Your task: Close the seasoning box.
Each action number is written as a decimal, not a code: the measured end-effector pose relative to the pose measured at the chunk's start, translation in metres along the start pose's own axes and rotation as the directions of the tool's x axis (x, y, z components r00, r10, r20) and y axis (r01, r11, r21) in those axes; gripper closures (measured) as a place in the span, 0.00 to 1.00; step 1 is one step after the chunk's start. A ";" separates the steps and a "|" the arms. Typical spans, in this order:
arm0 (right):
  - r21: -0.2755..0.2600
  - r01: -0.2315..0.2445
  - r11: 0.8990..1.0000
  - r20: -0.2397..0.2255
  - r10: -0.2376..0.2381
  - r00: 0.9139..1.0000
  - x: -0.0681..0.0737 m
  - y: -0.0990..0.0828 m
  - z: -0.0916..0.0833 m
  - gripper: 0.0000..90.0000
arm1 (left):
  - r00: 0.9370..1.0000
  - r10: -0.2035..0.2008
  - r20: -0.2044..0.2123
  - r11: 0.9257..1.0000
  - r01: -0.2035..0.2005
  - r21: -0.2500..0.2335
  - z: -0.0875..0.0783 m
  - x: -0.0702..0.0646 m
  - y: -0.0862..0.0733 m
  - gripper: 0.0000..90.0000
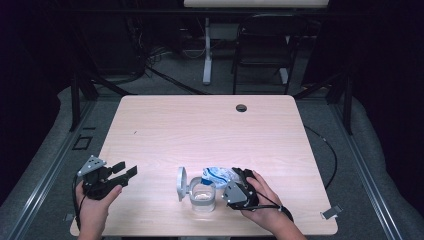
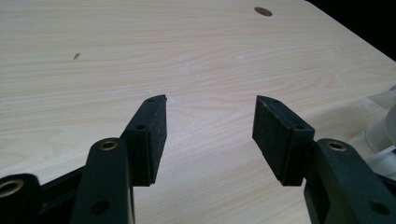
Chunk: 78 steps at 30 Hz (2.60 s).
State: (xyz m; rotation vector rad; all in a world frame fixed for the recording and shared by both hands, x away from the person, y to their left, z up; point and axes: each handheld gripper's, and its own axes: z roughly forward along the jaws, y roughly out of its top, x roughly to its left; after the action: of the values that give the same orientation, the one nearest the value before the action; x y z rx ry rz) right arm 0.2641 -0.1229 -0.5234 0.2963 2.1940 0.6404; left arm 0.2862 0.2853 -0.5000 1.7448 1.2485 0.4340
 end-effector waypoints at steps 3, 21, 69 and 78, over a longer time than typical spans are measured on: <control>0.007 0.009 1.000 0.004 -0.010 1.000 0.000 0.000 -0.001 0.46 | 1.000 -0.002 0.000 1.000 0.002 0.001 0.000 0.000 0.000 0.51; 0.051 0.088 0.995 0.027 -0.090 0.996 0.002 -0.005 -0.002 0.46 | 1.000 0.003 -0.003 1.000 -0.003 -0.008 -0.001 0.000 0.001 0.51; 0.112 0.256 0.960 0.093 -0.267 0.959 0.008 -0.002 0.003 0.46 | 1.000 -0.019 -0.011 1.000 0.019 -0.017 -0.003 0.005 0.000 0.51; 0.132 0.285 0.949 0.100 -0.299 0.949 0.007 0.000 0.001 0.46 | 1.000 -0.026 -0.014 1.000 0.026 -0.010 -0.001 0.006 -0.001 0.51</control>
State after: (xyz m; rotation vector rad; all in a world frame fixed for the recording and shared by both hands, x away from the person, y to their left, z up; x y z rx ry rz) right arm 0.2603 -0.1199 -0.5288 0.0617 2.1080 0.3232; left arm 0.2873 0.2916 -0.5020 1.7179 1.2753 0.4379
